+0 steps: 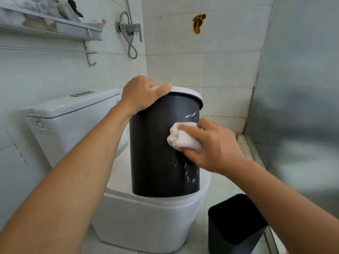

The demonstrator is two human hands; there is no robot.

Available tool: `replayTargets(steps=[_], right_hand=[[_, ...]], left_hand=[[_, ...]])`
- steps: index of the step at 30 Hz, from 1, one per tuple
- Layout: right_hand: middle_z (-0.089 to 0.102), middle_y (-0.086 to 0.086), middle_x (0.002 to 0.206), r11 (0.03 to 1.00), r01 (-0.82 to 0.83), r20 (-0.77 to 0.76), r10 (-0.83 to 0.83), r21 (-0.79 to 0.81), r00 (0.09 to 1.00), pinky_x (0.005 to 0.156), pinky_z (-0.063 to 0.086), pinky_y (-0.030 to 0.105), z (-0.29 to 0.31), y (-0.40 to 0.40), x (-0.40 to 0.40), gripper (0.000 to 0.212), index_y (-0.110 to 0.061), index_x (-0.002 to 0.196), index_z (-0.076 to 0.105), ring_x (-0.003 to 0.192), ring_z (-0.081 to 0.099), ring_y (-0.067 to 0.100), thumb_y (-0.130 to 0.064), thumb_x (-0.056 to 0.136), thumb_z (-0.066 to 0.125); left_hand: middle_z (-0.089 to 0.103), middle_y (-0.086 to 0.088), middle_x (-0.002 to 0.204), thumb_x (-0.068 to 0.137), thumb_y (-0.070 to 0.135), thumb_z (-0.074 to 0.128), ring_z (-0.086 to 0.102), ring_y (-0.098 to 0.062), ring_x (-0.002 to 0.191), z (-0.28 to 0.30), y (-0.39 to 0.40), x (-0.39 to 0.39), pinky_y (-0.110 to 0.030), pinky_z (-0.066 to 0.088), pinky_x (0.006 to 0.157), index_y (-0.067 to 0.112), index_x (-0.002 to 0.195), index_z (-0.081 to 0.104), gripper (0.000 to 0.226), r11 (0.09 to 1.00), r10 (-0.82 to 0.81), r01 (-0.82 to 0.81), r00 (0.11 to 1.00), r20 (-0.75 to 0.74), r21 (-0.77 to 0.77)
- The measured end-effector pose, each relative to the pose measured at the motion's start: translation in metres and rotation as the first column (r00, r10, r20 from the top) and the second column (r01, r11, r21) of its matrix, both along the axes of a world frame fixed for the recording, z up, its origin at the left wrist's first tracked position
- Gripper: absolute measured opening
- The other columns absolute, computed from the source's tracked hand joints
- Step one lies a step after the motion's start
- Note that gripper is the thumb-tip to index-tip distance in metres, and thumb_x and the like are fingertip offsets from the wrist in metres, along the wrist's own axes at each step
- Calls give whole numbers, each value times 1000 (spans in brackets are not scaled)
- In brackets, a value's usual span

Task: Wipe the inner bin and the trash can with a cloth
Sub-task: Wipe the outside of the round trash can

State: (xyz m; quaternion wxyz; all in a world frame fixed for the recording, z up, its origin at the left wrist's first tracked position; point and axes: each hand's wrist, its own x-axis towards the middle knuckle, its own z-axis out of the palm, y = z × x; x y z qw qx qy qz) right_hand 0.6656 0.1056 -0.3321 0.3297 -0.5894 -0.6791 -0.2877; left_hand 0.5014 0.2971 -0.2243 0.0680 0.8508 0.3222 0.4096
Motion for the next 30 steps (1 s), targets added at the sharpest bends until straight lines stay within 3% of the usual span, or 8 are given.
replayTargets(steps=[5, 10, 12, 15, 18, 21, 26, 30], right_hand=[[57, 1, 92, 974, -157, 133, 179, -161, 975, 58, 49, 36, -28, -16, -14, 52, -34, 131, 66, 76, 58, 26, -53, 83, 68], [57, 0, 90, 981, -149, 133, 164, -121, 977, 57, 49, 35, -36, -20, -23, 47, -32, 127, 68, 73, 55, 25, -51, 84, 67], [58, -1, 90, 981, -150, 96, 162, -119, 982, 57, 50, 36, -36, -19, -18, 48, -34, 128, 68, 74, 57, 23, -53, 84, 68], [58, -3, 89, 981, -163, 37, 167, -105, 985, 55, 51, 35, -35, -16, -15, 49, -37, 128, 66, 75, 58, 21, -55, 84, 68], [58, -5, 88, 984, -159, -13, 158, -75, 987, 53, 48, 30, -34, -12, -14, 48, -38, 126, 68, 73, 59, 19, -54, 80, 68], [58, -7, 89, 994, -103, -214, 94, -31, 972, 56, 51, 33, -25, -8, -13, 48, -42, 124, 68, 72, 60, 17, -57, 79, 65], [55, -7, 96, 985, 150, -539, -82, 84, 838, 65, 48, 31, 7, 15, -8, 48, -48, 130, 61, 81, 58, 13, -66, 86, 62], [49, -2, 109, 992, 126, -408, -120, -12, 905, 70, 47, 34, 2, 27, -16, 62, -41, 148, 45, 94, 53, 20, -69, 92, 42]], left_hand=[[16, 6, 49, 77, 74, 49, 20, -19, 57, 1, 7, -7, -38, 23, 62, 20, 55, 18, 67, 998, -14, 13, 1000, -9, -60], [19, 6, 50, 81, 74, 48, 23, -20, 57, 5, 2, -5, -38, 24, 61, 21, 52, 22, 66, 997, -49, 45, 997, -66, -65], [32, 7, 50, 88, 66, 45, 32, -20, 57, 3, -1, -6, -36, 31, 60, 27, 53, 37, 54, 999, -43, 45, 994, -100, 21], [59, 6, 68, 90, 58, 45, 55, -24, 72, 1, -10, -1, -40, 48, 72, 30, 85, 61, 33, 981, -6, 32, 991, -134, 192], [57, 7, 71, 96, 66, 48, 56, -26, 77, 1, -17, 10, -36, 40, 72, 28, 99, 63, 41, 948, 97, -32, 976, -194, 316], [58, 5, 72, 101, 63, 45, 57, -31, 79, -3, -14, 13, -36, 37, 73, 27, 102, 64, 41, 928, 169, -100, 972, -164, 360], [60, 4, 69, 100, 63, 44, 58, -31, 74, -9, -16, 20, -36, 37, 71, 27, 101, 66, 42, 896, 176, -117, 979, -100, 427], [60, 5, 68, 93, 68, 42, 57, -29, 72, -9, -16, 22, -35, 36, 70, 28, 98, 67, 47, 904, 180, -130, 980, -86, 407]])
